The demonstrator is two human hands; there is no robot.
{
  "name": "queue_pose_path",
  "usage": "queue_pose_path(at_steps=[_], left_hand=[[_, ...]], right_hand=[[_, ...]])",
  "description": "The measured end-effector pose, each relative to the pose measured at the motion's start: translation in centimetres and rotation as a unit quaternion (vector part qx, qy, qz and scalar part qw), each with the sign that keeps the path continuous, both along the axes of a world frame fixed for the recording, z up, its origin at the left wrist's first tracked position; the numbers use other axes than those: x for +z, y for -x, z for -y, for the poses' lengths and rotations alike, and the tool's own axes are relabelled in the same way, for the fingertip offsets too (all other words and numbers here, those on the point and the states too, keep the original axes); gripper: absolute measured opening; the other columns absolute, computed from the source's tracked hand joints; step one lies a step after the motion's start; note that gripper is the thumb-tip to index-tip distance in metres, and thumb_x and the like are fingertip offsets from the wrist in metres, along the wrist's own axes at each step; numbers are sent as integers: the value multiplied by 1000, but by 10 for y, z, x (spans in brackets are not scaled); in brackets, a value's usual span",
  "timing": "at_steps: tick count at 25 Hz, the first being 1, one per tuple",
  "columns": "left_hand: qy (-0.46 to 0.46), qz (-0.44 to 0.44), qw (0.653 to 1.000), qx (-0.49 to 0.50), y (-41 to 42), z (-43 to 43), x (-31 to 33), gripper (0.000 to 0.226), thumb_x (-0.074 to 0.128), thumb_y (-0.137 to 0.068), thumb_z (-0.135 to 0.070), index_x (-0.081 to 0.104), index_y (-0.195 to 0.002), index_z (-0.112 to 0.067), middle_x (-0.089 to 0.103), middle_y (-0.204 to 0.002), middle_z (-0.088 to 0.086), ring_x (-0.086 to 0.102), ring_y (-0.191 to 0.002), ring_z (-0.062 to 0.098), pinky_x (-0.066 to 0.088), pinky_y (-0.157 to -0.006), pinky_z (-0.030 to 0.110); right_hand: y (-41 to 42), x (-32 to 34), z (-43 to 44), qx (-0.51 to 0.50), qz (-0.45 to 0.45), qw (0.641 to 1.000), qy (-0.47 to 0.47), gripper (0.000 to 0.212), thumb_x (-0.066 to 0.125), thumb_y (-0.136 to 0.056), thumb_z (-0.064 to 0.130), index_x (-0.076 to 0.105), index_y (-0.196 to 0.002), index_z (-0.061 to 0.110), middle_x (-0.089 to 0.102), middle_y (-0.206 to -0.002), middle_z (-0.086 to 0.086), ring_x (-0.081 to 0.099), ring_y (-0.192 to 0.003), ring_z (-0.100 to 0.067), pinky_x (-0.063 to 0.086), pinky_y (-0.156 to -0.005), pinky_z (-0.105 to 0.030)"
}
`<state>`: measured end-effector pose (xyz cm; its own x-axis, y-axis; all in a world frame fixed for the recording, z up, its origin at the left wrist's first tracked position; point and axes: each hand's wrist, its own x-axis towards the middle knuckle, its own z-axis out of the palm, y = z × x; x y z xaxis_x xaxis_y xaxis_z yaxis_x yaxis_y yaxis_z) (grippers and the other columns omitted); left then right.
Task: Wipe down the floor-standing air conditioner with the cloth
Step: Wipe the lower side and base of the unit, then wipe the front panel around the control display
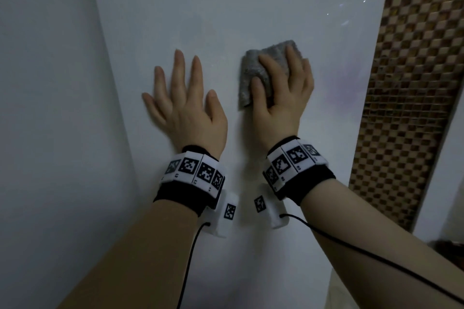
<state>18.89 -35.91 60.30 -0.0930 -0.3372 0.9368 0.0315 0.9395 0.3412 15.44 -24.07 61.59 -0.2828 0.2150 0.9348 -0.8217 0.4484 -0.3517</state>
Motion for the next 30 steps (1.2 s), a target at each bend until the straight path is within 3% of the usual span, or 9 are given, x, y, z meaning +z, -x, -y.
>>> queue_pose_path(at_steps=[2, 6, 9, 12, 16, 18, 21, 26, 30], left_hand=[[5, -6, 1000, -1, -2, 4, 0, 55, 46, -87, -32, 41, -141, -33, 29, -154, -12, 18, -143, 23, 1, -114, 48], [-45, -27, 999, 11, -7, 23, 4, 57, 47, -86, -39, 40, -142, -32, 27, -155, -8, 16, -144, 27, -2, -114, 50], [-64, -19, 998, 17, -10, 31, 7, 64, 44, -89, -45, 29, -148, -25, 19, -158, 1, 10, -146, 31, 0, -115, 51], [-59, -6, 998, 22, -10, 31, 7, 62, 41, -91, -46, 27, -149, -27, 19, -158, -1, 9, -146, 29, 1, -116, 48], [-62, -38, 997, -6, -16, 37, 9, 55, 46, -89, -36, 38, -144, -30, 29, -154, -6, 18, -144, 25, 7, -113, 40], [-73, -69, 995, -20, -19, 44, 13, 56, 49, -86, -31, 42, -142, -27, 34, -151, -5, 26, -139, 25, 13, -110, 39], [-120, -98, 987, -48, -23, 57, 18, 66, 49, -86, -31, 31, -147, -13, 30, -152, 4, 27, -138, 25, 15, -112, 39], [-160, -77, 975, -135, -18, 69, 17, 69, 40, -92, -38, 15, -151, -10, 24, -156, 6, 26, -140, 18, 15, -105, 15], [-162, -85, 970, -163, -18, 73, 14, 66, 40, -93, -38, 19, -150, -14, 27, -155, 2, 28, -138, 12, 12, -98, 2]], right_hand=[[3, 0, -4, -4, -26, 999, -39, 33, 60, -89, 21, 60, -122, 19, 38, -145, -11, 24, -136, -37, 18, -112, -54], [3, 11, -6, -13, 16, 996, 88, 32, 56, -91, 22, 59, -124, 20, 36, -147, -12, 26, -136, -36, 16, -115, -43], [-7, 2, 18, -20, 3, 999, 25, 33, 56, -91, 23, 59, -124, 22, 36, -147, -11, 23, -138, -37, 17, -113, -52], [-5, 1, 16, -11, -21, 1000, -14, 33, 58, -91, 22, 60, -123, 23, 37, -146, -9, 23, -138, -36, 17, -113, -55], [-10, 9, 19, -15, 12, 995, 95, 32, 56, -91, 22, 60, -123, 22, 37, -147, -11, 25, -137, -36, 17, -115, -45], [-19, 3, 35, -8, 10, 998, 58, 32, 57, -91, 22, 60, -122, 23, 37, -147, -11, 24, -137, -36, 17, -114, -51], [-20, -7, 41, -2, -23, 999, -27, 32, 59, -90, 22, 61, -121, 22, 39, -145, -9, 23, -138, -36, 19, -111, -57], [-21, 7, 43, -5, 17, 996, 89, 32, 56, -91, 23, 60, -123, 24, 37, -147, -8, 22, -138, -34, 18, -112, -54], [-28, -2, 60, -9, -15, 1000, 7, 31, 59, -90, 23, 62, -121, 21, 39, -145, -9, 23, -138, -35, 18, -112, -55]])
